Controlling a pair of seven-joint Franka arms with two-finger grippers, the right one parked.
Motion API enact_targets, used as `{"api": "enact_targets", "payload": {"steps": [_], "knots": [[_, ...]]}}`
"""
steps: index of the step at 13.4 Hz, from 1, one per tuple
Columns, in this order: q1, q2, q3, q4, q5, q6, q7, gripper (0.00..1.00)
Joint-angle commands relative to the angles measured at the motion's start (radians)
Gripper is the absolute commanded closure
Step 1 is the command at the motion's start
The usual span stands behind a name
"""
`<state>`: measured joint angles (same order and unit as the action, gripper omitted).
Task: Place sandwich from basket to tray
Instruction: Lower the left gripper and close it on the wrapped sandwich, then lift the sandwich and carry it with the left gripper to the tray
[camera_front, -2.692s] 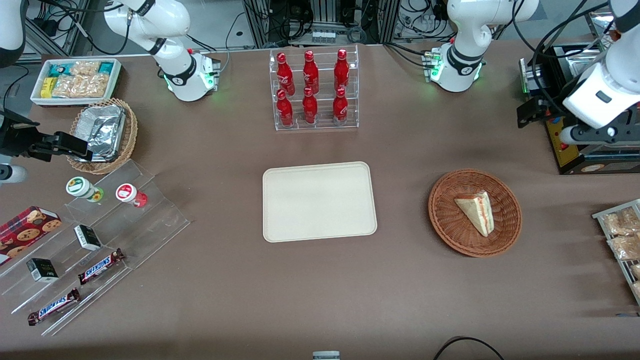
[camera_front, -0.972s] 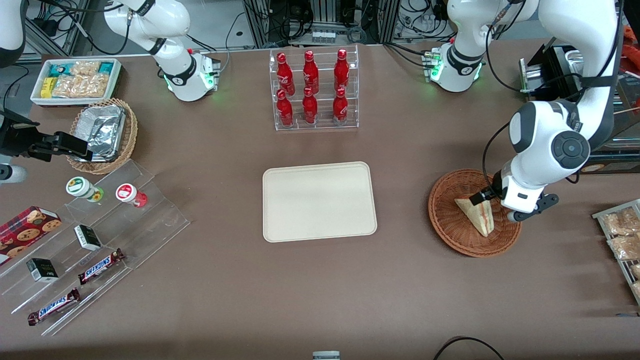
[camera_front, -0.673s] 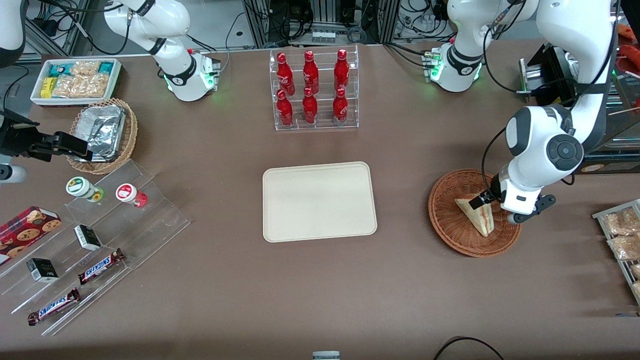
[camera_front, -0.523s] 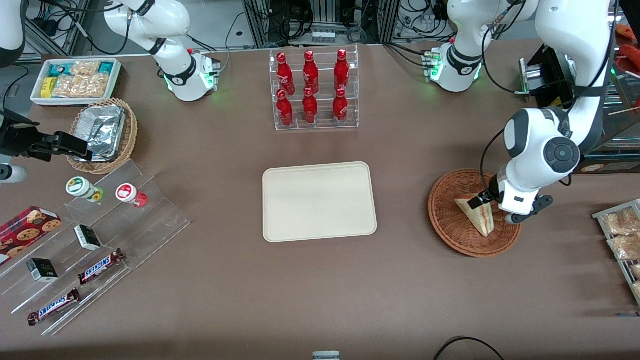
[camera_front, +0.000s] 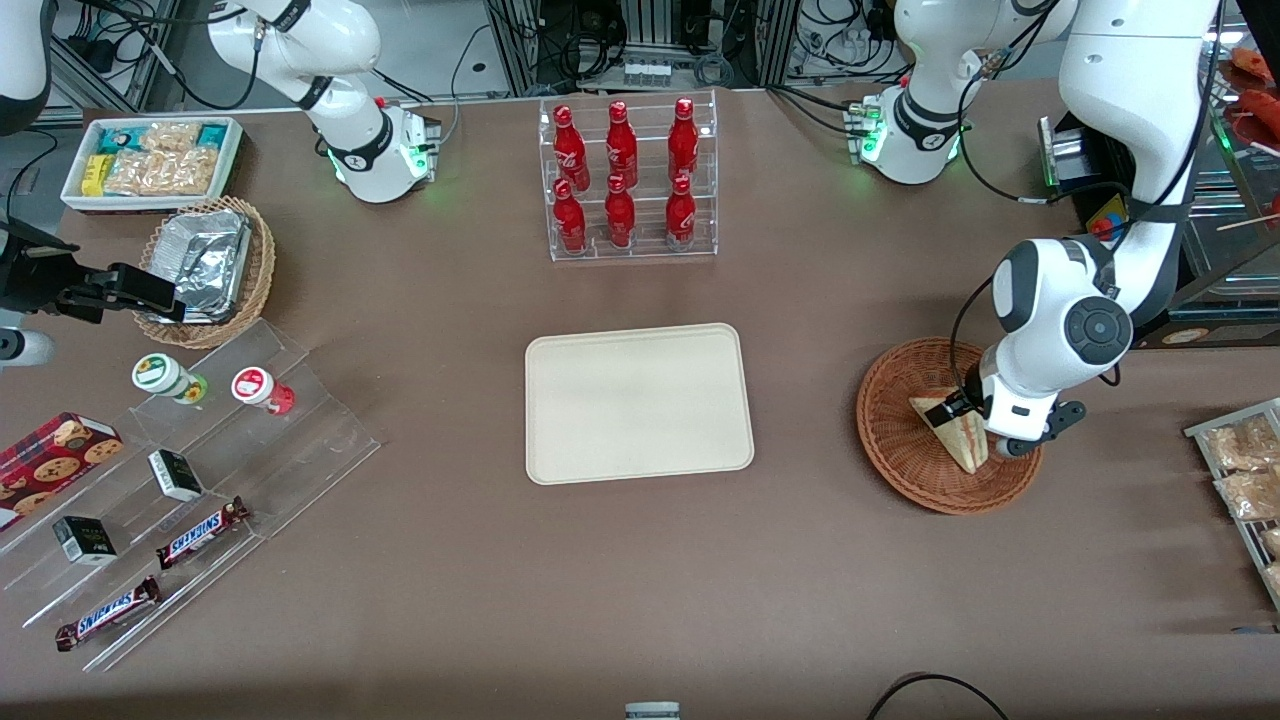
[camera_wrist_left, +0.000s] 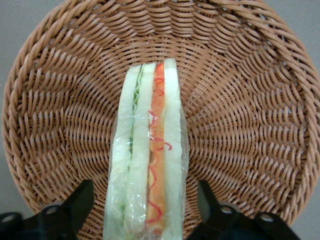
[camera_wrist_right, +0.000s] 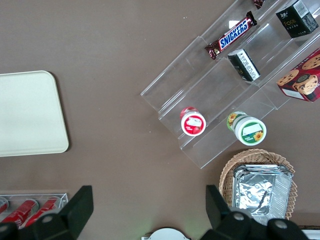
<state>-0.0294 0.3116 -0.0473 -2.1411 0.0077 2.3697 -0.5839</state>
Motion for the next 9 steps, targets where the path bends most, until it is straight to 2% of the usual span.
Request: {"api": "enact_targets", "payload": {"steps": [1, 6, 9], "knots": [[0.005, -0.029, -0.005, -0.008, 0.009, -0.007, -0.007, 1.00], [-0.017, -0.071, -0.020, 0.114, 0.009, -0.225, -0.004, 1.00], [-0.055, -0.071, -0.074, 0.168, 0.009, -0.286, 0.005, 1.00]]}}
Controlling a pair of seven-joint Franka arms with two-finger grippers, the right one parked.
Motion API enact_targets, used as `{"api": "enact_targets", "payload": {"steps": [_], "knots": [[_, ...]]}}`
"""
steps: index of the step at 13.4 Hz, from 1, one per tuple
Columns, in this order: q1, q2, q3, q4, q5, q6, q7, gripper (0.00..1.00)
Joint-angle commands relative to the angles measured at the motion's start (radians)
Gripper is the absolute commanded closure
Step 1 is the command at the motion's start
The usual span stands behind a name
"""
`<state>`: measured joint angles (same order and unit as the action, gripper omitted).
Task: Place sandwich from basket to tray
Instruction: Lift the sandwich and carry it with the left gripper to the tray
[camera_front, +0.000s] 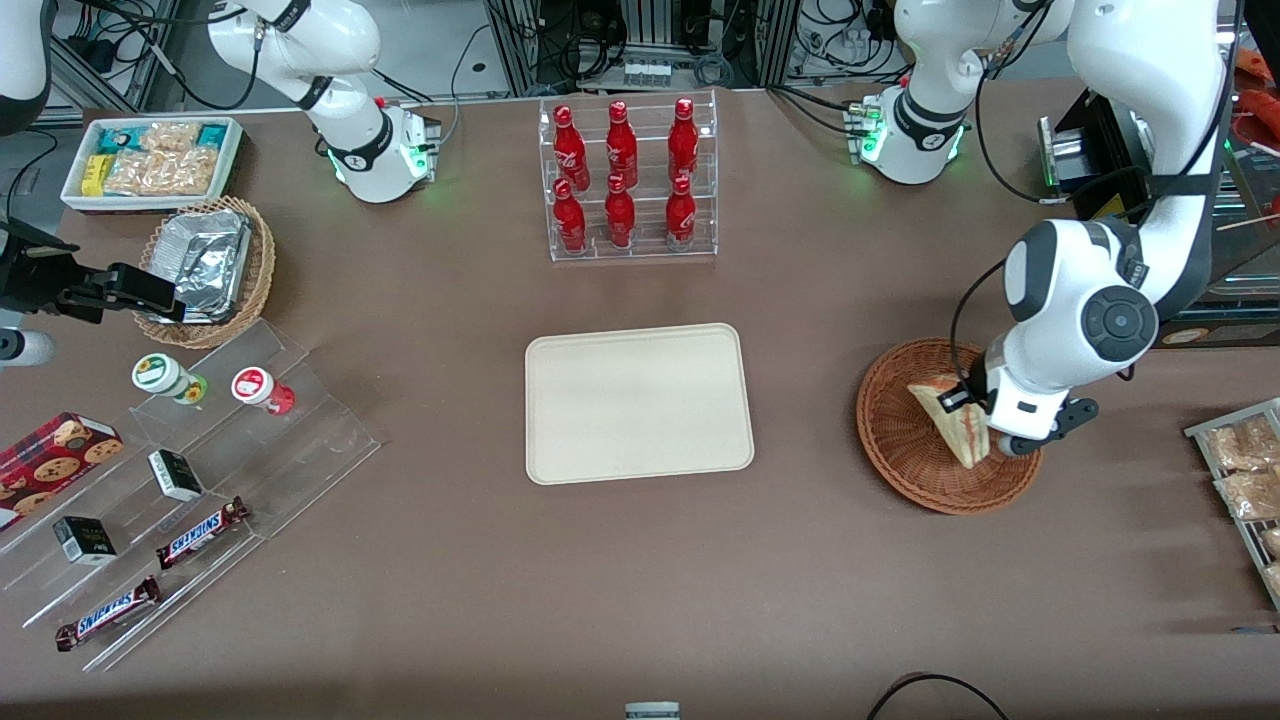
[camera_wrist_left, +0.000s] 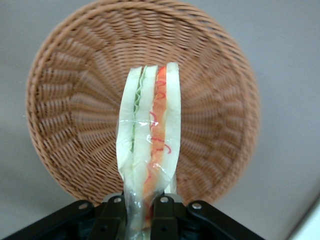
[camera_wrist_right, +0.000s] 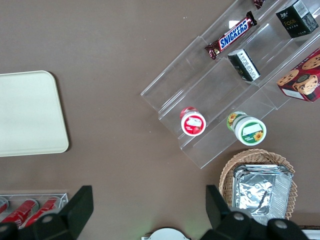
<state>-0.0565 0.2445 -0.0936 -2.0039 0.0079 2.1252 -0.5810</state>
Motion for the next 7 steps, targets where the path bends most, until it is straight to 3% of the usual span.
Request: {"api": "enact_targets", "payload": {"steps": [1, 7], "knots": [[-0.046, -0.004, -0.047, 0.043, 0.009, -0.053, 0.013, 1.00], [-0.320, 0.079, -0.066, 0.137, 0.001, -0.061, -0.095, 1.00]]}}
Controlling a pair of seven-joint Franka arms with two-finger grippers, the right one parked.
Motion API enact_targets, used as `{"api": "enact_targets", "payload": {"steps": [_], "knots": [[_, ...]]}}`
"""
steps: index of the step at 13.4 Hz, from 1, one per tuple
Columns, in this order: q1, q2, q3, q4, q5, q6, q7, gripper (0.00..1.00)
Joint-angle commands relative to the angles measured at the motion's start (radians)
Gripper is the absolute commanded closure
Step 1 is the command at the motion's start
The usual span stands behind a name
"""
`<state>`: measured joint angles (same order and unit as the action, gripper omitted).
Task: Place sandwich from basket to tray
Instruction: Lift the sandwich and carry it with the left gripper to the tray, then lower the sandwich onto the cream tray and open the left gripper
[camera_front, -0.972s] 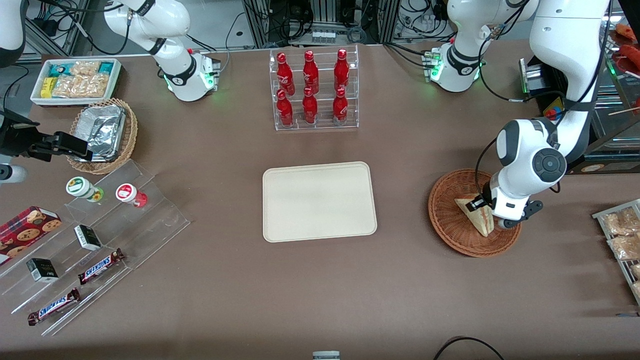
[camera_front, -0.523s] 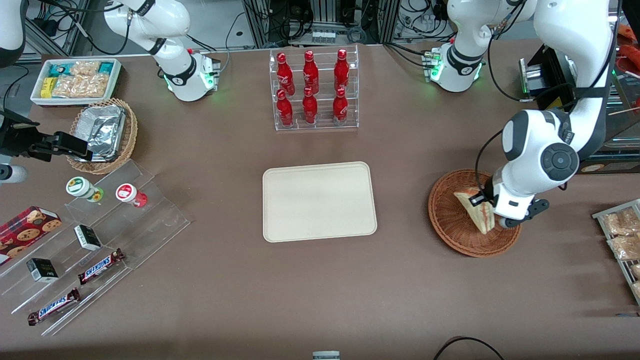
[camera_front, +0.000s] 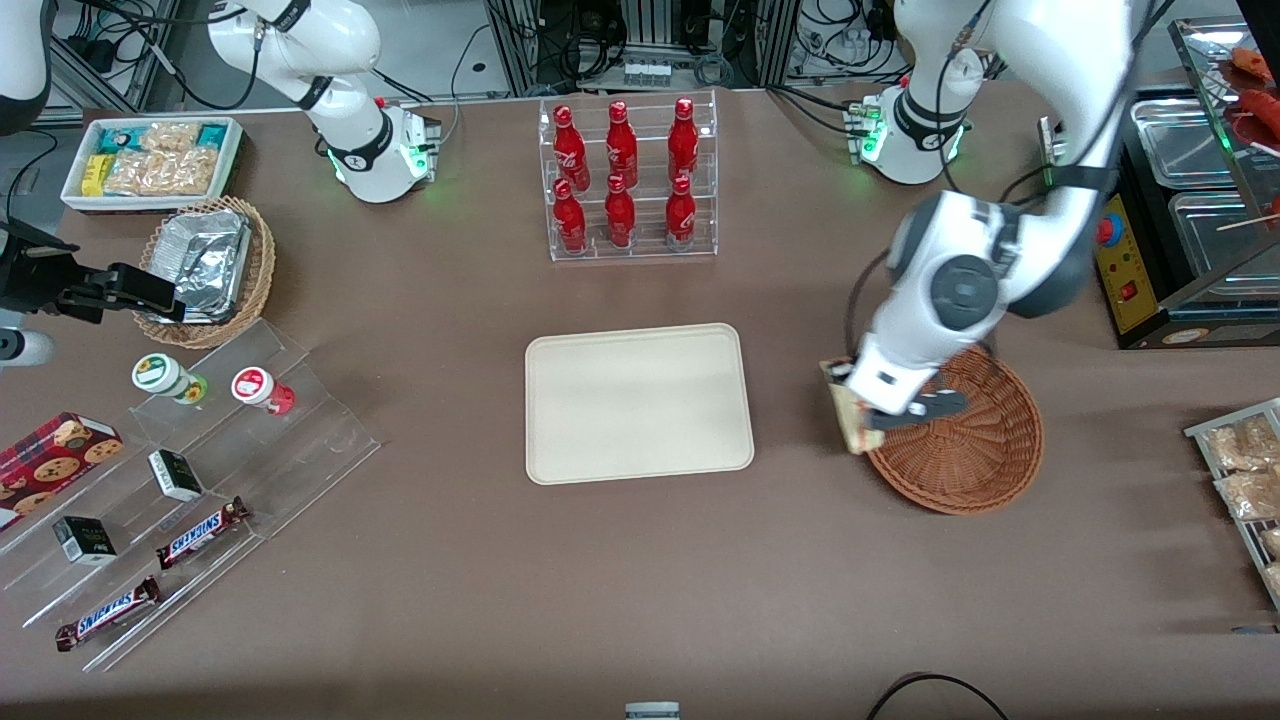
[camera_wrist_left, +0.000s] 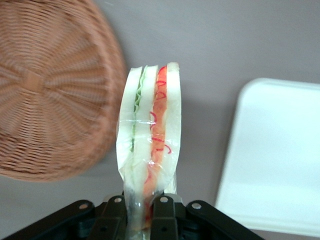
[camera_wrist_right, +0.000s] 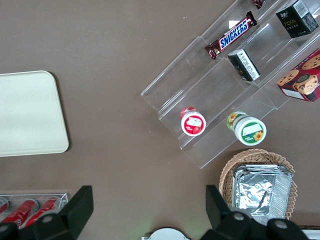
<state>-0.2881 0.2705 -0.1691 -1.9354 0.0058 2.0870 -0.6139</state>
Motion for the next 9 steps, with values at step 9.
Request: {"api": "enact_targets", "payload": {"steps": [9], "knots": [[-0.374, 0.450, 0.013, 0.528, 0.010, -0.027, -0.343, 1.00]]}}
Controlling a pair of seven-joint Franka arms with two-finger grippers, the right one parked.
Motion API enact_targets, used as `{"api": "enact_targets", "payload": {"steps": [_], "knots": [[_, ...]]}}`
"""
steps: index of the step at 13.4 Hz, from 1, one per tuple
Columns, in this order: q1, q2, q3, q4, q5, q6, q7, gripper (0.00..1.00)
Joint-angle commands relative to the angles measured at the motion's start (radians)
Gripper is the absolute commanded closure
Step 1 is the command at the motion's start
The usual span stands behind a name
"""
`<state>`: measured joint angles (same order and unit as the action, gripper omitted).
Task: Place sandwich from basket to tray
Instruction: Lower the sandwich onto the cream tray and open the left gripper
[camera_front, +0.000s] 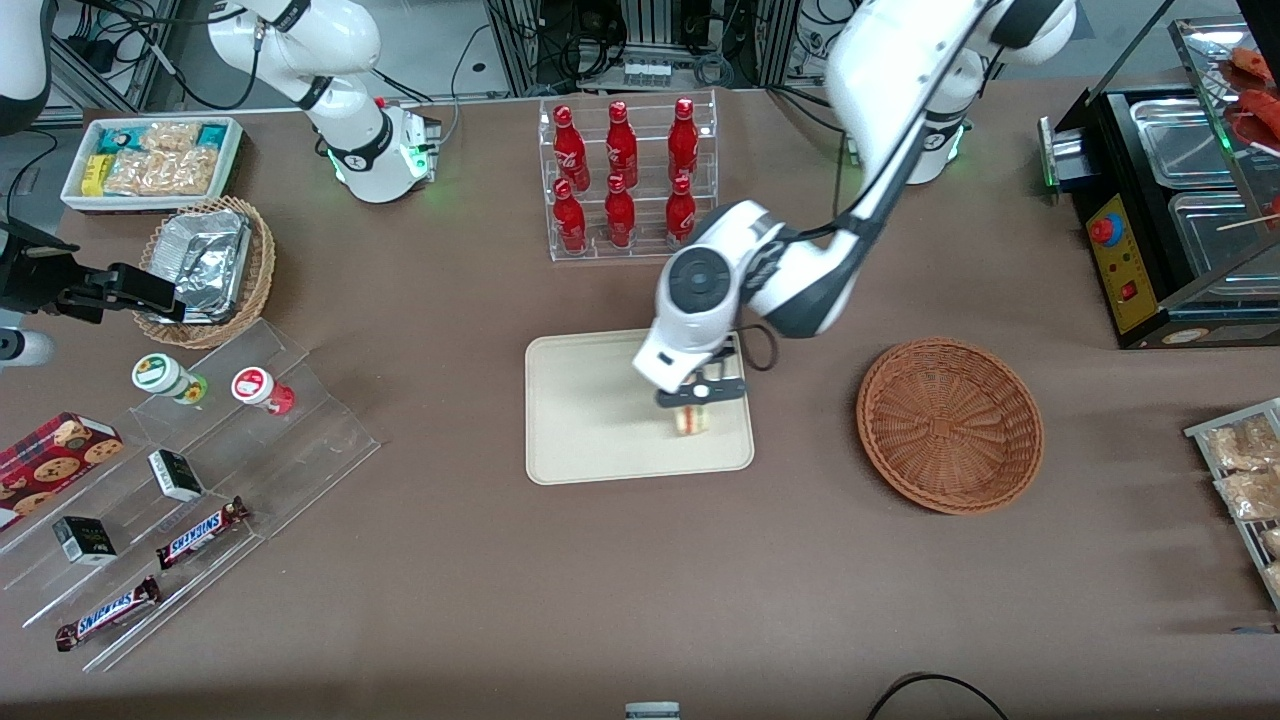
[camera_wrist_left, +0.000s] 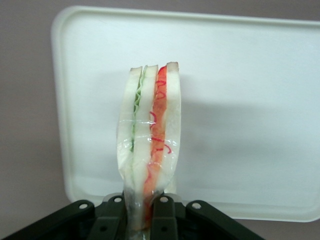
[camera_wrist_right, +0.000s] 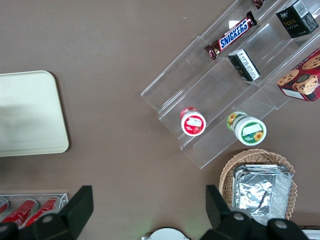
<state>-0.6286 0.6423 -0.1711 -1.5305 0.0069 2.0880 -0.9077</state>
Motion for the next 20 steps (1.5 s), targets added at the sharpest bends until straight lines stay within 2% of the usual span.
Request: {"api": "enact_targets", "payload": {"steps": [1, 6, 8, 9, 10, 11, 13, 17, 20], "knots": [[-0.045, 0.109, 0.015, 0.160, 0.010, -0.032, -0.062, 1.00], [-0.069, 0.152, 0.019, 0.194, 0.015, -0.028, -0.100, 1.00], [-0.071, 0.174, 0.019, 0.208, 0.054, -0.025, -0.123, 1.00], [-0.071, 0.183, 0.019, 0.211, 0.064, -0.025, -0.143, 0.74], [-0.071, 0.184, 0.019, 0.211, 0.071, -0.025, -0.149, 0.08], [-0.071, 0.178, 0.019, 0.211, 0.082, -0.025, -0.149, 0.00], [-0.062, 0.143, 0.019, 0.233, 0.081, -0.054, -0.148, 0.00], [-0.045, 0.082, 0.018, 0.335, 0.071, -0.218, -0.117, 0.00], [-0.005, 0.015, 0.019, 0.333, 0.070, -0.270, 0.042, 0.00]]}}
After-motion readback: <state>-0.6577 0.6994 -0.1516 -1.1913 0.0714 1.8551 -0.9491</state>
